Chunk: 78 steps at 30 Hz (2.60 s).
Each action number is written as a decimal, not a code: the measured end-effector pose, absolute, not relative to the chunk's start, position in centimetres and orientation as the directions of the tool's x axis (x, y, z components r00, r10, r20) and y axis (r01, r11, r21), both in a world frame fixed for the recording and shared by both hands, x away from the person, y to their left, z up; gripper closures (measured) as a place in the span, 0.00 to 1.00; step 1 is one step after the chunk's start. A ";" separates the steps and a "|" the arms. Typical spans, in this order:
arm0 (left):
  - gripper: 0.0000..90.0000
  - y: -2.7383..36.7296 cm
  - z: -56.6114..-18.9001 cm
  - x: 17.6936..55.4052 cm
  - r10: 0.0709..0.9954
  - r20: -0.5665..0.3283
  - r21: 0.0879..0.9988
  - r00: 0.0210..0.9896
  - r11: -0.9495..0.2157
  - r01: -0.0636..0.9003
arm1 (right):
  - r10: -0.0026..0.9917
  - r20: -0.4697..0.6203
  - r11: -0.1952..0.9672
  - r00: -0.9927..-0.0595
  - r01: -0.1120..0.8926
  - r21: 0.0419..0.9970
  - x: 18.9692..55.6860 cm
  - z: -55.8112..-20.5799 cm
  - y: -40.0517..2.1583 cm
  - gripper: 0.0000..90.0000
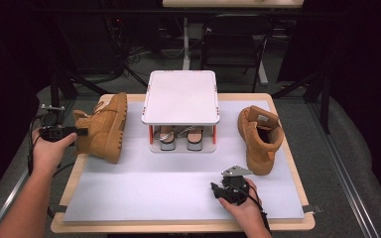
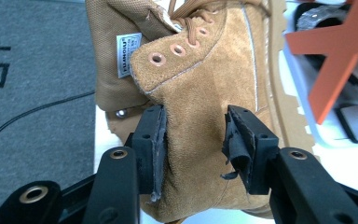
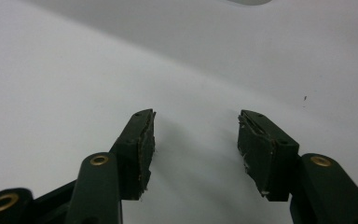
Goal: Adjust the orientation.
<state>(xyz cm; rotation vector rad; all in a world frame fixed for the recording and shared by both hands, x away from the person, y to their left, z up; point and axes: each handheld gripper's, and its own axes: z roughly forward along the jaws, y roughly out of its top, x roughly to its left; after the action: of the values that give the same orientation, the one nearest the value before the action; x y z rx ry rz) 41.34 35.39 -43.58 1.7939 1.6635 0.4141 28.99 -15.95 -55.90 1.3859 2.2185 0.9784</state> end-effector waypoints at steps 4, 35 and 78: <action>0.65 34.7 -43.3 41.5 0.970 -0.186 0.650 0.154 0.004 0.760 | 0.884 0.067 0.285 -0.464 0.645 0.709 29.0 -55.9 -15.9 0.50; 0.66 31.5 -42.4 41.3 0.971 -0.107 0.701 0.216 -0.080 0.708 | 0.879 0.068 0.290 -0.472 0.643 0.709 29.0 -55.9 -15.9 0.50; 0.90 29.8 -41.0 40.9 0.937 -0.243 0.616 0.252 -0.051 0.786 | 0.882 0.074 0.280 -0.466 0.642 0.714 29.0 -56.0 -16.0 0.50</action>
<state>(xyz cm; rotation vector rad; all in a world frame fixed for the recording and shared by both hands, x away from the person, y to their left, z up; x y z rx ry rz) 40.88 29.83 -41.00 1.8683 1.5682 0.2919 28.95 -15.97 -55.98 1.3840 2.2186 0.9941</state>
